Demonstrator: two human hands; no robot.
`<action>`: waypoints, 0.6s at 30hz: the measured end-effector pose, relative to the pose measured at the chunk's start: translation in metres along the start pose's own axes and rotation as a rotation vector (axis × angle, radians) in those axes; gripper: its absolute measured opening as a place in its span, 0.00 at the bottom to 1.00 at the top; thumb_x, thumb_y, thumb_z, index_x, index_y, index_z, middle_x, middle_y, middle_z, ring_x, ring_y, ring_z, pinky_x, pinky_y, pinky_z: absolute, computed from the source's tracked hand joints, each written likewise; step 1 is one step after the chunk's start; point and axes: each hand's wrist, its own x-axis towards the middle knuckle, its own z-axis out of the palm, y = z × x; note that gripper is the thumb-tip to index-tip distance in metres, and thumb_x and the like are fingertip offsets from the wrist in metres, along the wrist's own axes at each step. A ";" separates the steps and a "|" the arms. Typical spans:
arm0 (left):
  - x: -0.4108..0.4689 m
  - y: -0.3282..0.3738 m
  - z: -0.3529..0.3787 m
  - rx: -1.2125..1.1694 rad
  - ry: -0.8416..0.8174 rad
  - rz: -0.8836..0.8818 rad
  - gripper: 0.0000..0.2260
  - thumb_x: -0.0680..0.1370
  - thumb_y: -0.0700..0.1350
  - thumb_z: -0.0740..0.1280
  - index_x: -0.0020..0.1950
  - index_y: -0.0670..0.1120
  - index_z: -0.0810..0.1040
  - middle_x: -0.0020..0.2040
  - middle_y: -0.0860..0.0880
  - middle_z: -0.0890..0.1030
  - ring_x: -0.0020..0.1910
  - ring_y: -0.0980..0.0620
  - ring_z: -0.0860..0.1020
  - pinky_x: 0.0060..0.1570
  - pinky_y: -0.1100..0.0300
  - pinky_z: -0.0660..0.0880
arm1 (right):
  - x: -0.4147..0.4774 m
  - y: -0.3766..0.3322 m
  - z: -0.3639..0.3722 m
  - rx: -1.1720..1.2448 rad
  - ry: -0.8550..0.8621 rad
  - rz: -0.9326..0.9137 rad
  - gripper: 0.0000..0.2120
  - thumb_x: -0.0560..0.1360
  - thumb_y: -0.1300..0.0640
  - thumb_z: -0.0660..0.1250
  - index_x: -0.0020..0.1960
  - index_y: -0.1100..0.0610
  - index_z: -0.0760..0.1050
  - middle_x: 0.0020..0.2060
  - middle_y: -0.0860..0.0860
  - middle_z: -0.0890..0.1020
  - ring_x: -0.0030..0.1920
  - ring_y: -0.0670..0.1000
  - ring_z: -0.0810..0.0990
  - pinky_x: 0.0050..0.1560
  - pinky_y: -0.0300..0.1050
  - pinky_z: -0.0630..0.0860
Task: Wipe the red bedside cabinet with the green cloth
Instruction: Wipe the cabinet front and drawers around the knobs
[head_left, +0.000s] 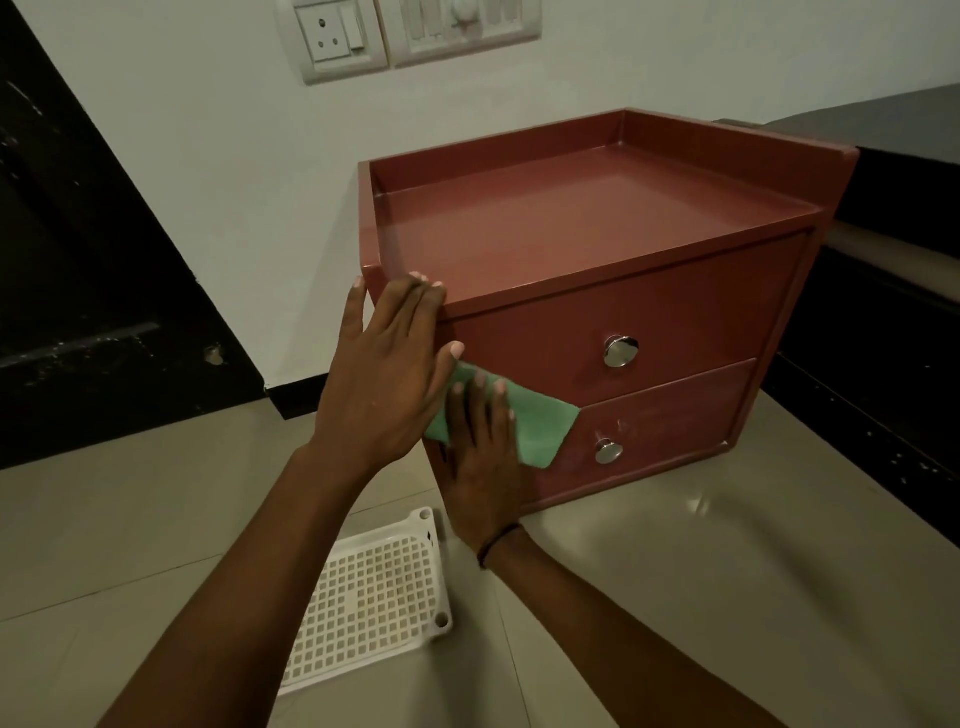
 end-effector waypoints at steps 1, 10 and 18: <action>0.000 0.000 0.000 0.004 0.000 0.003 0.25 0.85 0.54 0.52 0.77 0.40 0.66 0.74 0.43 0.71 0.78 0.47 0.61 0.79 0.42 0.48 | -0.011 0.007 0.002 -0.034 -0.045 -0.058 0.35 0.83 0.47 0.59 0.81 0.53 0.43 0.81 0.52 0.46 0.80 0.58 0.50 0.77 0.59 0.58; 0.000 0.004 0.003 0.062 -0.004 -0.015 0.28 0.83 0.55 0.57 0.77 0.39 0.65 0.75 0.42 0.70 0.79 0.45 0.60 0.79 0.40 0.45 | 0.003 0.030 -0.016 0.094 0.073 0.391 0.30 0.83 0.59 0.53 0.81 0.60 0.44 0.81 0.57 0.45 0.81 0.58 0.44 0.79 0.60 0.52; -0.005 0.022 0.017 0.255 -0.020 0.024 0.45 0.75 0.55 0.71 0.82 0.38 0.51 0.81 0.37 0.56 0.82 0.39 0.51 0.77 0.39 0.39 | -0.081 0.049 0.005 0.171 -0.061 0.541 0.26 0.84 0.53 0.44 0.81 0.56 0.45 0.81 0.52 0.47 0.81 0.52 0.45 0.78 0.57 0.56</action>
